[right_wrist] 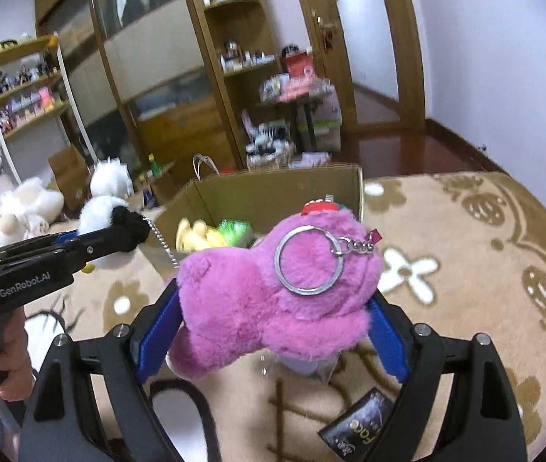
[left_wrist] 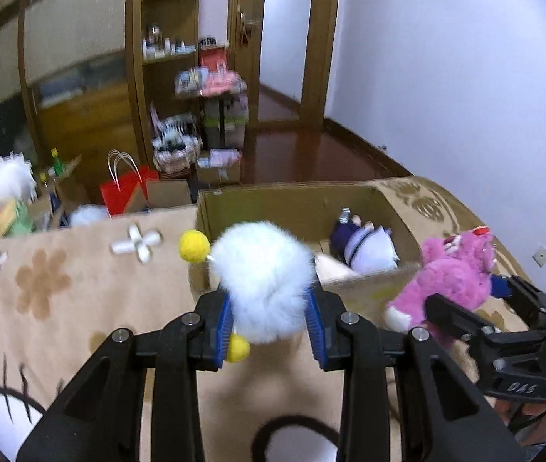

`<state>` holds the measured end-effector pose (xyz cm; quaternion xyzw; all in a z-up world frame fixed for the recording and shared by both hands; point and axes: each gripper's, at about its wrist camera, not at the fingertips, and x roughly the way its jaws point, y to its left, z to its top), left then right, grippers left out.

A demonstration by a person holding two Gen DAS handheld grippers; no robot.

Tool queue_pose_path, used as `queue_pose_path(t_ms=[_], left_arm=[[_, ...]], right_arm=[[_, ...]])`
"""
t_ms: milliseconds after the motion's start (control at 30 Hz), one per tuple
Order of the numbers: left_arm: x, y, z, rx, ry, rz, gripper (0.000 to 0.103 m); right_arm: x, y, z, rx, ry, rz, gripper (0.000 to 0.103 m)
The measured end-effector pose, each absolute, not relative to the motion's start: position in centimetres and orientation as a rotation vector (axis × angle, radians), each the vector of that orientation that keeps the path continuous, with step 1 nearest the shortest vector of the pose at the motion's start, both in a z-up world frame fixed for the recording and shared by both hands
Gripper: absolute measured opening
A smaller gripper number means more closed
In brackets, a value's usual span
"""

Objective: Organize soft objects
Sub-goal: 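Lift pompom and pink bear into the box and open both tools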

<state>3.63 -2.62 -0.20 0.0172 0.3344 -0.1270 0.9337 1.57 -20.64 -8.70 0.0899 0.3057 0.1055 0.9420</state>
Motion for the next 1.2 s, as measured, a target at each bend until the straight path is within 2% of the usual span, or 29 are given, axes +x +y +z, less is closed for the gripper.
queue_pose_path(t_ms=[400,567,867,1200], left_arm=[[7.8,-3.9,0.9,0.102,0.583,-0.25,0.032],[9.5,-4.1,-1.2,0.107,0.652,-0.246,0.032],[11.6,-5.0,-4.6,0.131,0.77,-0.247,0.033],[12.1,-4.7,-5.6,0.113,0.833,-0.235,0.035]], right_arm=[[4.0,-21.1,-5.4,0.178,0.471,0.203,0.092],[5.6,-20.4,-5.6,0.128,0.46,0.187,0.092],[8.8,-20.1,-8.3,0.111,0.55,0.195,0.092],[10.0,-19.8,-9.6,0.112,0.584,0.236,0.093]])
